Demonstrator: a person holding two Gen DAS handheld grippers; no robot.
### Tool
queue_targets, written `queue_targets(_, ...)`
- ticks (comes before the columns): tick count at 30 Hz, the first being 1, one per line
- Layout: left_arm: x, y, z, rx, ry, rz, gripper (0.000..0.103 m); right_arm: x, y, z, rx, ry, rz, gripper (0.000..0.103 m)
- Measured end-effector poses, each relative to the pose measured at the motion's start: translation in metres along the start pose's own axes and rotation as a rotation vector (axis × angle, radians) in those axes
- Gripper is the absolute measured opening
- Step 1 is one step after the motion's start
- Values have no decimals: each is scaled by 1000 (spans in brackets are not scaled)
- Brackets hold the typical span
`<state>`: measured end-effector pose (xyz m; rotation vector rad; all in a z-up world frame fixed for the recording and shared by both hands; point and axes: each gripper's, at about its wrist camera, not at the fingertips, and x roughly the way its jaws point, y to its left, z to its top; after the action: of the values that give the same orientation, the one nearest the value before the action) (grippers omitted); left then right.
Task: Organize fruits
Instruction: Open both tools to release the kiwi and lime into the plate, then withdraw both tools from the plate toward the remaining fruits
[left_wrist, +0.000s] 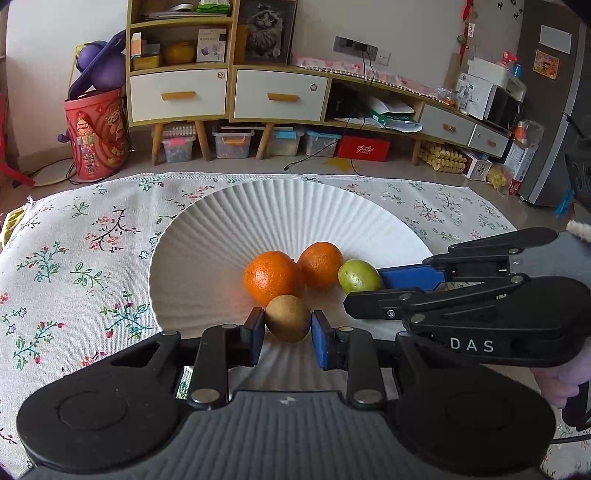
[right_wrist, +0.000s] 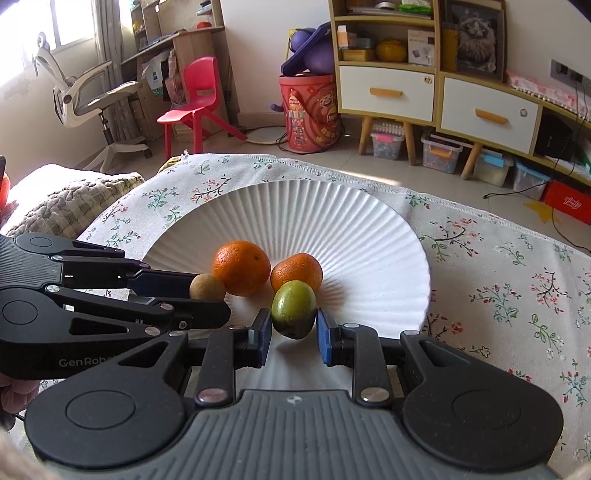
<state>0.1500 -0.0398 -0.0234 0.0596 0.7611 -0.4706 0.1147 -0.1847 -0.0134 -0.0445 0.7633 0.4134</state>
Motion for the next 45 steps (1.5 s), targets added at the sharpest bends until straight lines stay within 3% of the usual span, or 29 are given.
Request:
queue_targets(10,0,-2,1,-12,2,18,12,-2,0,2,4,5,16,26)
queue_targets(14,-8,-5,1,-6,1,35,17,-11,1,2,-2,-7,0,38)
queue_targets(35,-72,-11,-26,-8,-12,121,58,-70,13,-20,5,-57,-57,71)
queue_targets(45,-91,-13,-48,-3,-31,156,83,-79,18,-36,15,-60,-68,81)
